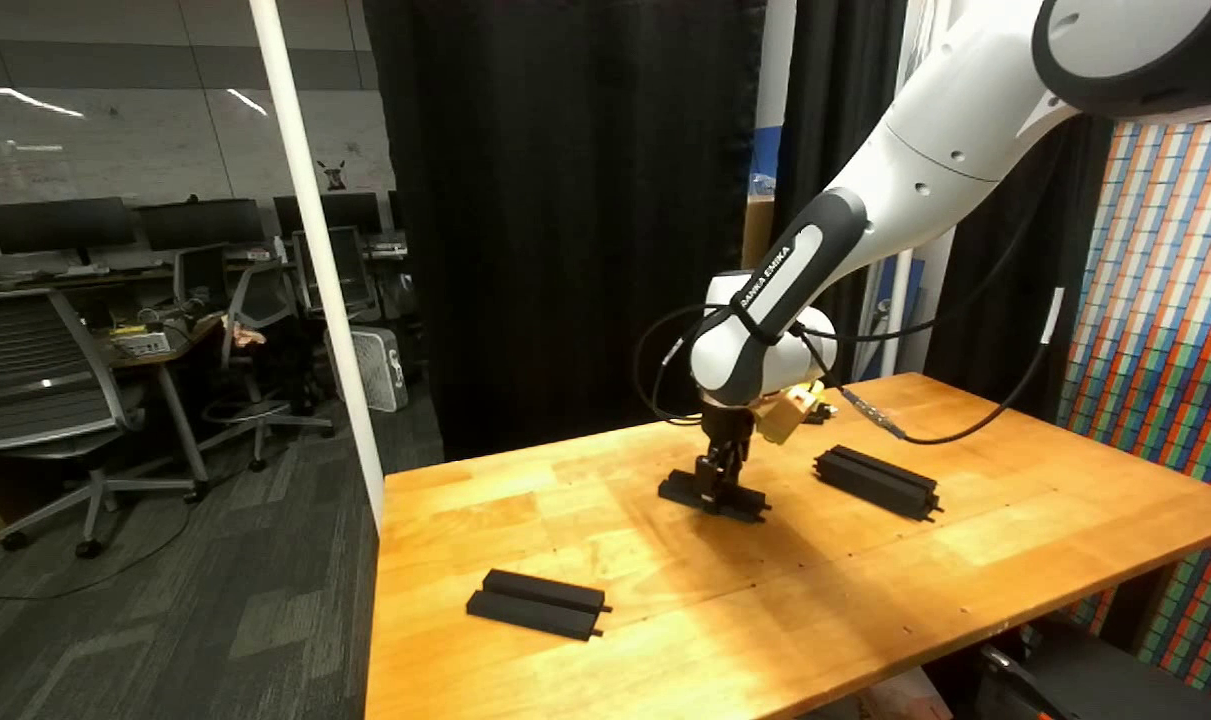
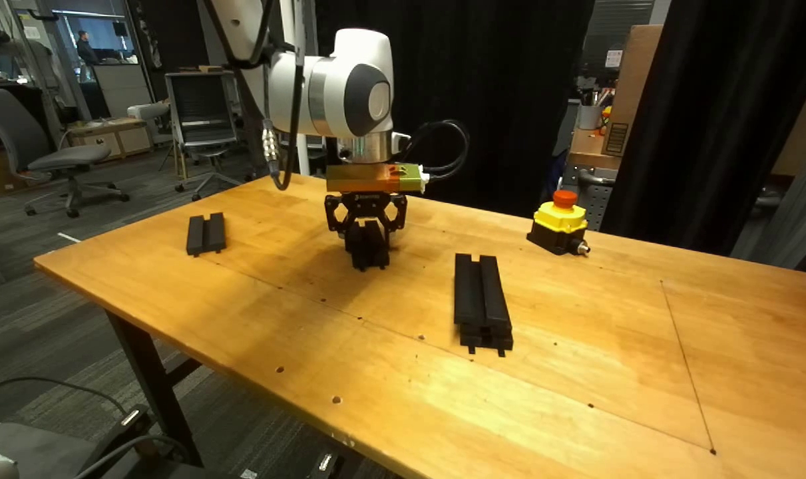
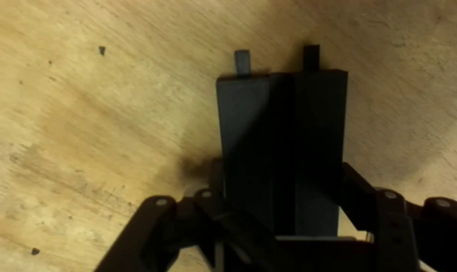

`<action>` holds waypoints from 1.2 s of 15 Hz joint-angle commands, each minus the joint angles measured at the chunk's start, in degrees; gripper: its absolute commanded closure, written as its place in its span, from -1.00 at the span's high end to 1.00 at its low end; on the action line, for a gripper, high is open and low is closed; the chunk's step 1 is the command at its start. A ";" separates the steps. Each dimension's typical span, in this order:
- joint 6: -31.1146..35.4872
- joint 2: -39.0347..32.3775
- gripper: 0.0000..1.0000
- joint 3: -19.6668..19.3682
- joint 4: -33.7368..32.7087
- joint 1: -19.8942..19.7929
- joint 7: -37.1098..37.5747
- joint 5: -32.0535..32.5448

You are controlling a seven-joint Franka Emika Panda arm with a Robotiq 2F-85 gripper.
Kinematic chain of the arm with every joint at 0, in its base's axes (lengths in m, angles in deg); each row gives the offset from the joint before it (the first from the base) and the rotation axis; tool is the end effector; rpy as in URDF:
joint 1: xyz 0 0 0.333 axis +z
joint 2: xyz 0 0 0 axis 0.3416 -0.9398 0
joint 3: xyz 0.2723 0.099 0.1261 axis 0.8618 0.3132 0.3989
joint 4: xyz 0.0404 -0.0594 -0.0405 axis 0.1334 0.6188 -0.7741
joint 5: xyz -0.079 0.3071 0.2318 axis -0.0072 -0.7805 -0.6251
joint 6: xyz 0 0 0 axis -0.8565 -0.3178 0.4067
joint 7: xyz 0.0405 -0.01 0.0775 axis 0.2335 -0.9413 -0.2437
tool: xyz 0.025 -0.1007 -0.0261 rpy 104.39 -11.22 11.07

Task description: Stack the black pieces together

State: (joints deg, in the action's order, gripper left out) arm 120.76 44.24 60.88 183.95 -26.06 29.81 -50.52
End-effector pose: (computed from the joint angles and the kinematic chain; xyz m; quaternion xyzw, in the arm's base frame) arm 0.5697 -0.0274 0.2180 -0.9824 -0.1855 -0.0212 0.0025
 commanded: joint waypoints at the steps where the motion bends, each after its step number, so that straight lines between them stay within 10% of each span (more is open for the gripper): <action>1: -2.06 1.46 -0.06 0.88 -0.91 -1.36 -1.50 -1.31; 18: -9.52 18.18 -0.06 -8.94 9.71 -3.35 1.27 1.35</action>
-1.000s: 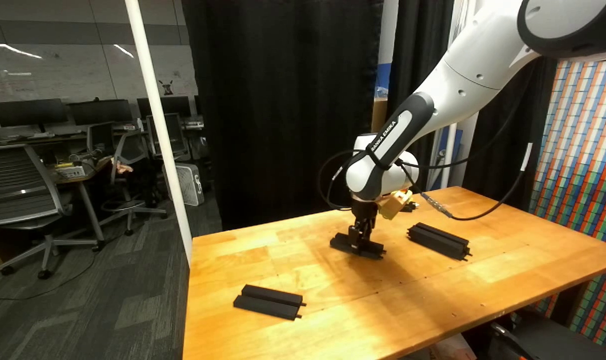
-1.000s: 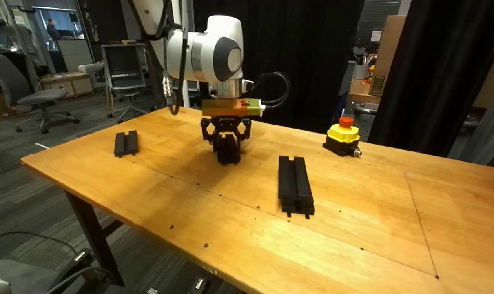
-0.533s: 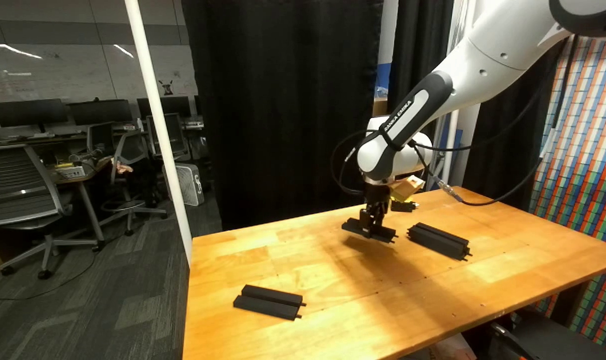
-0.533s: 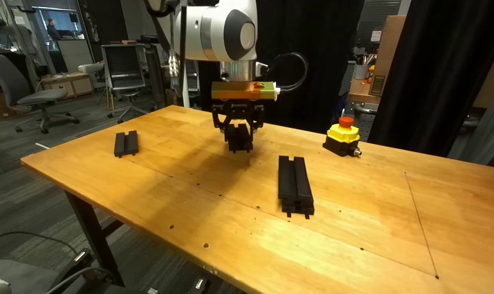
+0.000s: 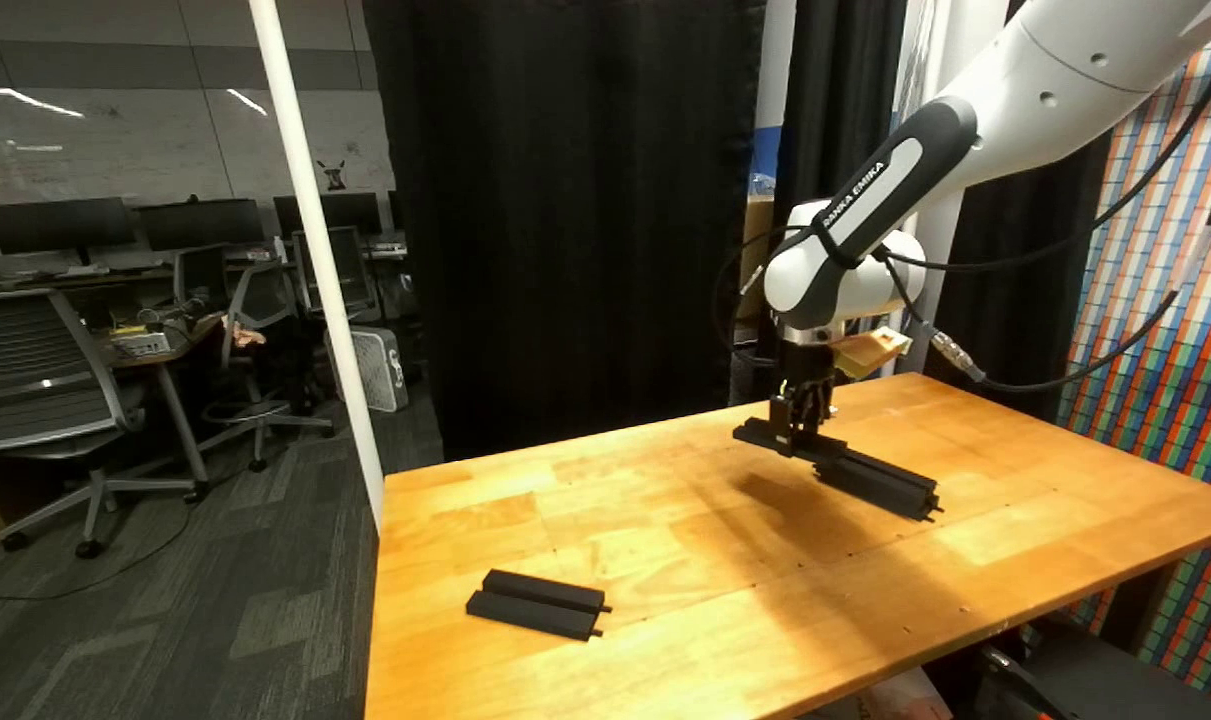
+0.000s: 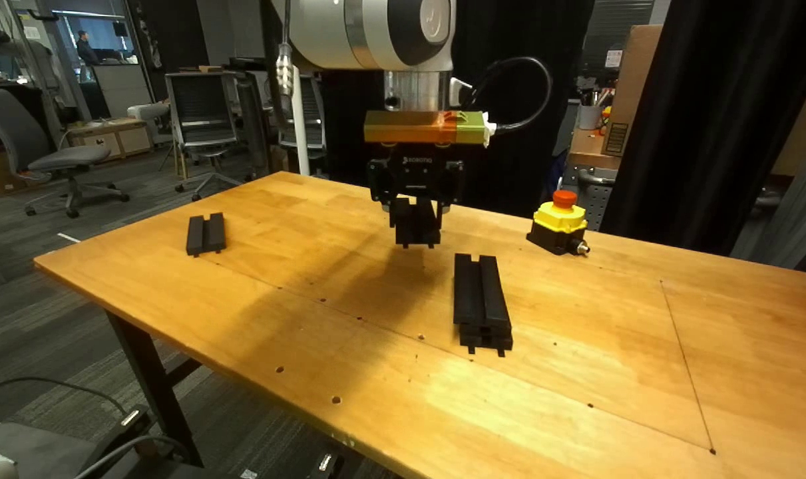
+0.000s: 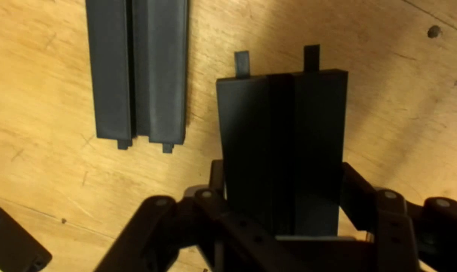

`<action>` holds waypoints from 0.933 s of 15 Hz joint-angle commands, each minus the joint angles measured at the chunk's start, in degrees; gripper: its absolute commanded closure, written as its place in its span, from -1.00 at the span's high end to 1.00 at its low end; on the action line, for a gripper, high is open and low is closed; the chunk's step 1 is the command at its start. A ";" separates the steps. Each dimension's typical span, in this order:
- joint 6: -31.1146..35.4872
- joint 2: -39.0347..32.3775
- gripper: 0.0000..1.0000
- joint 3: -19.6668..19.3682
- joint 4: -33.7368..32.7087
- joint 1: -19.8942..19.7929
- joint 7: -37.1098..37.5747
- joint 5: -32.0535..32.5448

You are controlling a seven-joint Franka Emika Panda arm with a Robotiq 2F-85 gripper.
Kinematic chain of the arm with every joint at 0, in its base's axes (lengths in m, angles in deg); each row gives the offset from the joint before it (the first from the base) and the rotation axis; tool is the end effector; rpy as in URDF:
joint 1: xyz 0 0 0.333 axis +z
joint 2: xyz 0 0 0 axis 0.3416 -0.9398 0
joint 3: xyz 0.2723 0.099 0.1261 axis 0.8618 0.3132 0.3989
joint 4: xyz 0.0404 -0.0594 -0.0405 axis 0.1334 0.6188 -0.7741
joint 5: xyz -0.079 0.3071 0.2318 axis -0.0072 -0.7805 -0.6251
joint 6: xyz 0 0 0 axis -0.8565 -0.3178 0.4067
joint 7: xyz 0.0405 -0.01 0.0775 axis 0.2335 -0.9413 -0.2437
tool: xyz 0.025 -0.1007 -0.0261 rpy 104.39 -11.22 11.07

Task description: Stack the black pieces together

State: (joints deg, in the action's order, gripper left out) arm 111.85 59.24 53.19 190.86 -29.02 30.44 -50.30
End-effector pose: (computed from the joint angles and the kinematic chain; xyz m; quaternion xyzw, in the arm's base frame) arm 0.5156 -0.1232 0.3008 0.9957 0.0916 0.0088 0.0138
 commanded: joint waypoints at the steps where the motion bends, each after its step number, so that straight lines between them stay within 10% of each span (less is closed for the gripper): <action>1: -0.53 3.51 -0.06 -1.82 3.48 -0.48 0.74 1.40; 14: 4.63 4.53 -0.06 -6.38 7.60 -3.69 -3.88 2.79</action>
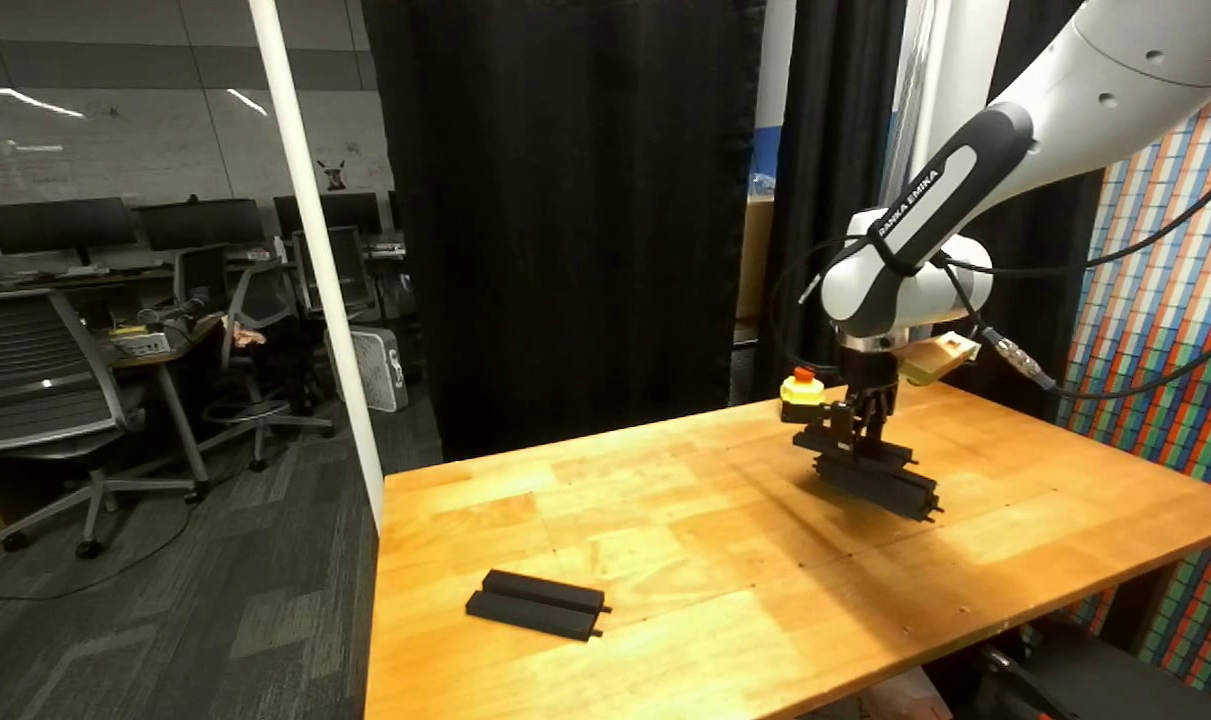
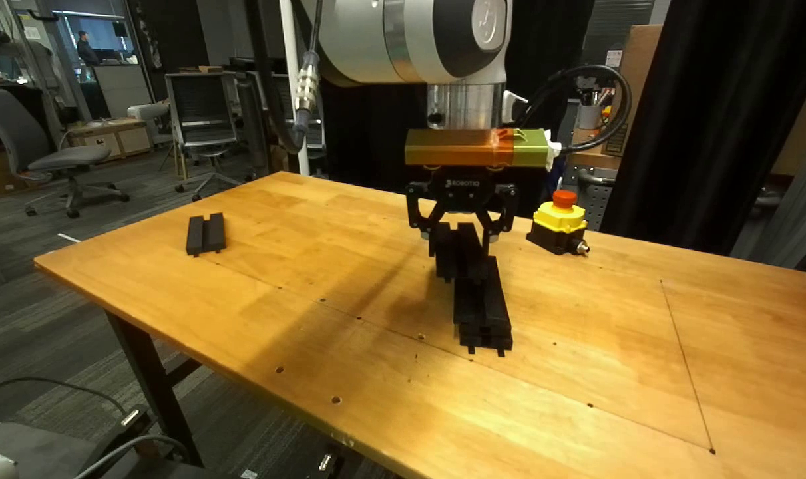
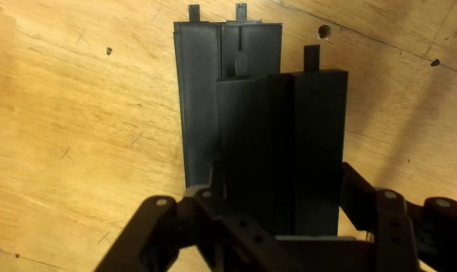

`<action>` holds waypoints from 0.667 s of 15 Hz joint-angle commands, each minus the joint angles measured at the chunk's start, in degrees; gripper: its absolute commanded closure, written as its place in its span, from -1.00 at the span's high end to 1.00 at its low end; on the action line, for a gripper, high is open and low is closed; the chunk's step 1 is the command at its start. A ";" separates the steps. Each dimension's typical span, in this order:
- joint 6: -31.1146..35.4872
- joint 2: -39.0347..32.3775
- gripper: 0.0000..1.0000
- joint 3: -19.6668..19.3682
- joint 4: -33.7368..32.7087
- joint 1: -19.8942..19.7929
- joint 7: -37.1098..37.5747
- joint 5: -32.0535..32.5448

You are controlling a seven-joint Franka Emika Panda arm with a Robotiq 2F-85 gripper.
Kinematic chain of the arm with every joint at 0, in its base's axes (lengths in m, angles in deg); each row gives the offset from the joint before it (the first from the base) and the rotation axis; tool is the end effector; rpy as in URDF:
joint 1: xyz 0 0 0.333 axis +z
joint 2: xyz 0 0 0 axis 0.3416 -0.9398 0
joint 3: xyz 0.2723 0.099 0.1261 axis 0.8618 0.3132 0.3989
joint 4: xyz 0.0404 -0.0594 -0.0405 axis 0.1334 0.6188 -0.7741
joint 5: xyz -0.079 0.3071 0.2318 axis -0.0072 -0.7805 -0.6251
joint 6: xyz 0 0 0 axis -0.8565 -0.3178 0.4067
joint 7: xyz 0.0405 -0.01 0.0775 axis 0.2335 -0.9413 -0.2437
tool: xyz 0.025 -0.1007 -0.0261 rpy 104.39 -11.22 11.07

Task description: Stack the black pieces together

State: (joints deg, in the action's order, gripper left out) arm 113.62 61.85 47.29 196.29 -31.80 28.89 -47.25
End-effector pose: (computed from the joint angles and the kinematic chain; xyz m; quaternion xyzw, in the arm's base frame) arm 0.4655 -0.1894 0.2895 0.9983 0.0504 -0.0081 0.0283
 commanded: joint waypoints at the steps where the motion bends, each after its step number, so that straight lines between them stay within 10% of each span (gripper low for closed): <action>1: 3.69 1.90 -0.06 -0.60 2.52 -1.20 -3.11 -0.58; 10: 8.72 1.68 -0.06 -0.42 5.53 -2.78 -8.74 -6.18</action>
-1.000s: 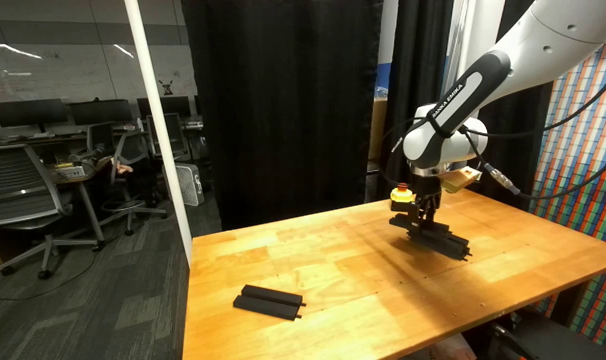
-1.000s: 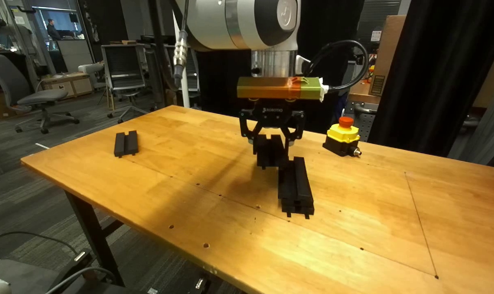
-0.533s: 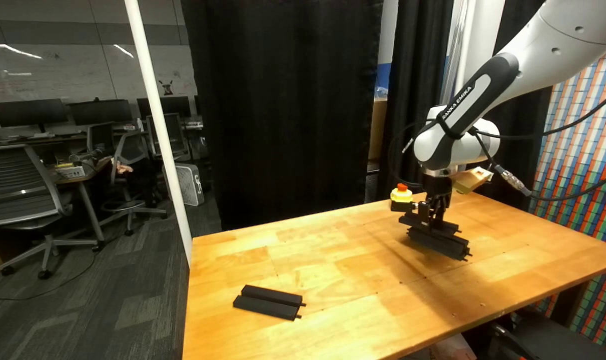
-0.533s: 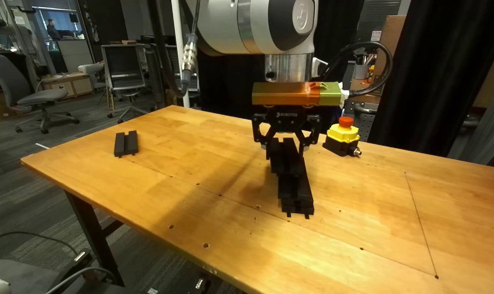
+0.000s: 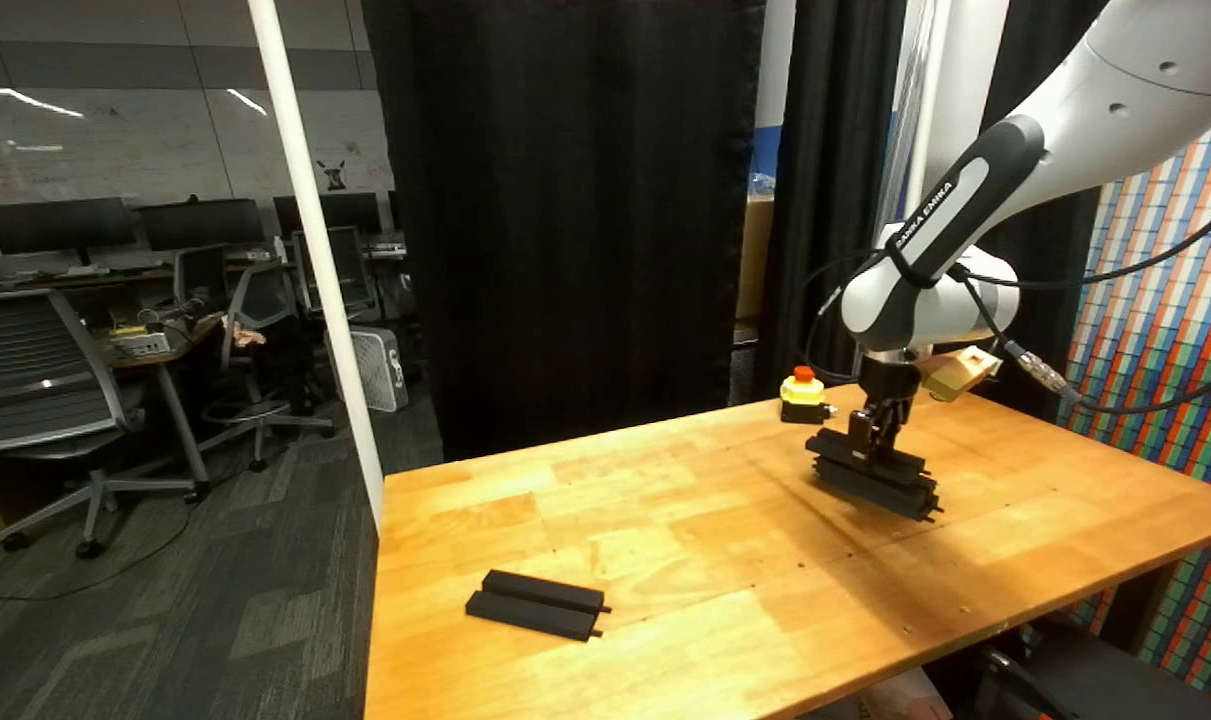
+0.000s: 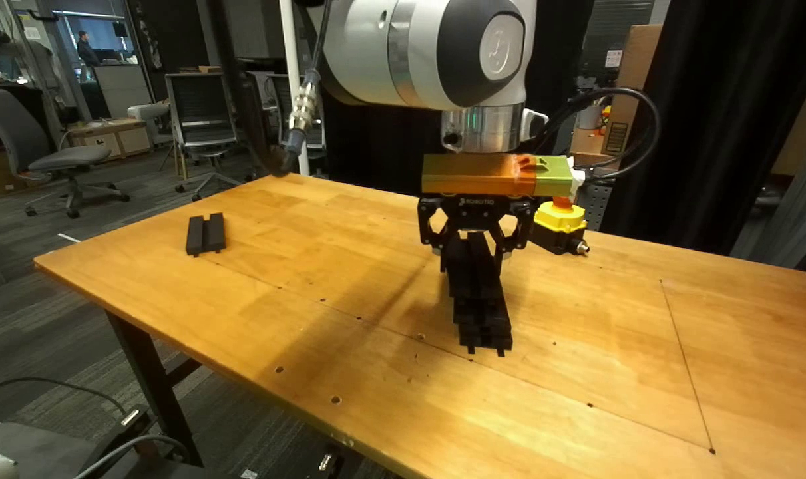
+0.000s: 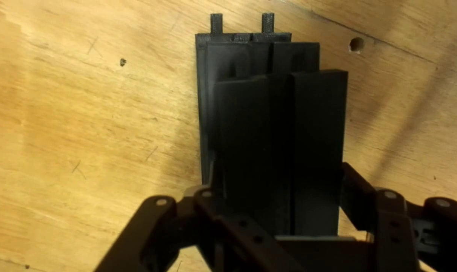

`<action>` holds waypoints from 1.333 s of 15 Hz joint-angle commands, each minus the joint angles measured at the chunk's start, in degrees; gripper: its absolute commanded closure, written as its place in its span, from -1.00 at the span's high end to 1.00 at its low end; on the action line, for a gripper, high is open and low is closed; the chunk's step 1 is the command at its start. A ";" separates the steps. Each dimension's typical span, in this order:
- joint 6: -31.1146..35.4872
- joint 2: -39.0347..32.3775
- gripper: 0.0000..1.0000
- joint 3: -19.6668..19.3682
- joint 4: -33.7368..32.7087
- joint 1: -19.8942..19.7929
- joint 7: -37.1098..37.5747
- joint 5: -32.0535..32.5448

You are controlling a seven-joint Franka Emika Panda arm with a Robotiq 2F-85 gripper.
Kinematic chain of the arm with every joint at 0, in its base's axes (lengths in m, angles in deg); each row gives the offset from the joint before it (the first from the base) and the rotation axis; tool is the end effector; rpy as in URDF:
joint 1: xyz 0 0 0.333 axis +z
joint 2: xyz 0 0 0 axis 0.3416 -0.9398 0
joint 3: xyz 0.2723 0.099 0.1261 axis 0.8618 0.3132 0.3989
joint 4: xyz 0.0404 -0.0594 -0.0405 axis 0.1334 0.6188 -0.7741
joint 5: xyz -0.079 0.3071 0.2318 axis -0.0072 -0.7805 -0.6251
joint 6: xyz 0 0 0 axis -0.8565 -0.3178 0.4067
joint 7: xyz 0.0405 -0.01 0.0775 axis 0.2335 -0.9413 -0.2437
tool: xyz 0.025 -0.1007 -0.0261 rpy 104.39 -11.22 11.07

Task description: Stack the black pieces together

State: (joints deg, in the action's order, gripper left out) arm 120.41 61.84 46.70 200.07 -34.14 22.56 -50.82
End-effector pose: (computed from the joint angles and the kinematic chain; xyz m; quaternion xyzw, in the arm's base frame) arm 0.4448 -0.2083 0.2746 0.9979 0.0562 0.0221 0.0228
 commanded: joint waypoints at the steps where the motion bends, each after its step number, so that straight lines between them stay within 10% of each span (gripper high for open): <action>1: 2.12 1.70 -0.06 0.17 1.95 -0.42 -2.37 -2.93; 20: 2.52 2.28 -0.06 -0.47 3.03 -0.78 0.30 -3.38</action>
State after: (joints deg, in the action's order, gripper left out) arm 122.49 62.40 46.53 202.26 -34.77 22.43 -53.28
